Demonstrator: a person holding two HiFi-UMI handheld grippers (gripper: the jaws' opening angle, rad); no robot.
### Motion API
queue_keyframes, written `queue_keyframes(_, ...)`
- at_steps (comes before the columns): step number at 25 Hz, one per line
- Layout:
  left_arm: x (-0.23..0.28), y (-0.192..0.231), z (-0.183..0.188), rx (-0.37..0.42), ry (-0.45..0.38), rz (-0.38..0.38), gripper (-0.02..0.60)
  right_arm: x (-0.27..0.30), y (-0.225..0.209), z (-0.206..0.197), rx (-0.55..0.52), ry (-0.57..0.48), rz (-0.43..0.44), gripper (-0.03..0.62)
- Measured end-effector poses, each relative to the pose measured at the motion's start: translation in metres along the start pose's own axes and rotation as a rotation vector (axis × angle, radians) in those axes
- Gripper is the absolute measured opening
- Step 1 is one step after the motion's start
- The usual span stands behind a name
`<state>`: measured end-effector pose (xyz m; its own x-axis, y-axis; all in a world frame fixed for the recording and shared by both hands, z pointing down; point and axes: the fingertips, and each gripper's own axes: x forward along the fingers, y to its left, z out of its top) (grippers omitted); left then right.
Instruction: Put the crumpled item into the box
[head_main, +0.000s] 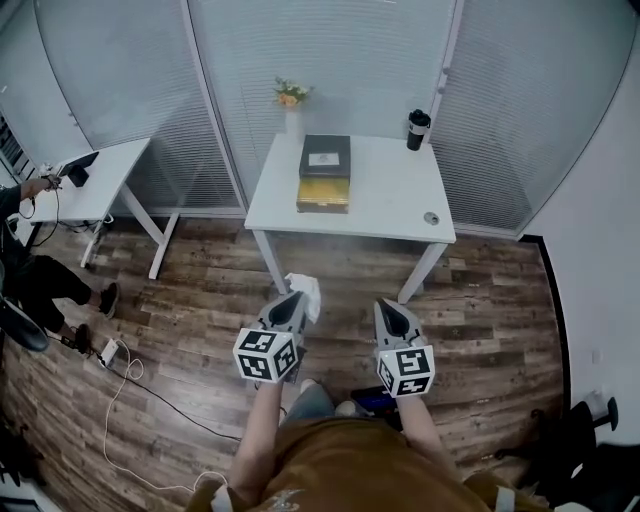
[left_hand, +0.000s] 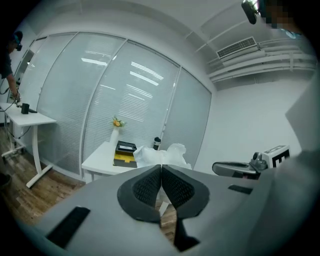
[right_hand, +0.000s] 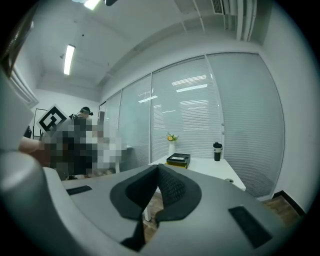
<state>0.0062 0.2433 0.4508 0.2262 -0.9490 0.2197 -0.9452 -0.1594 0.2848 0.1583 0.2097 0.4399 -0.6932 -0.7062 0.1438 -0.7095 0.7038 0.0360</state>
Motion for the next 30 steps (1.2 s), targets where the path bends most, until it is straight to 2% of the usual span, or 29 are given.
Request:
queue_keyframes(6,0.002,-0.003,0.004,0.007,-0.002,0.01,0.029,-0.004,-0.009,-0.004,0.005,0.014,-0.019,0.012)
queue_keyframes(11,0.004,0.001,0.005,0.031,-0.017,0.035,0.029,0.001,-0.011,-0.006,-0.006,0.019,-0.007,0.012)
queue_keyframes(17,0.018,0.008,0.009,0.019,-0.025,0.03,0.029,0.016,-0.015,-0.004,-0.03,0.024,0.01,0.012)
queue_keyframes(24,0.053,0.024,0.017,0.014,-0.022,0.034,0.029,0.048,-0.036,-0.003,-0.027,0.026,0.002,0.012)
queue_keyframes(30,0.112,0.06,0.022,0.008,0.001,0.034,0.029,0.105,-0.065,-0.015,-0.011,0.057,-0.008,0.012)
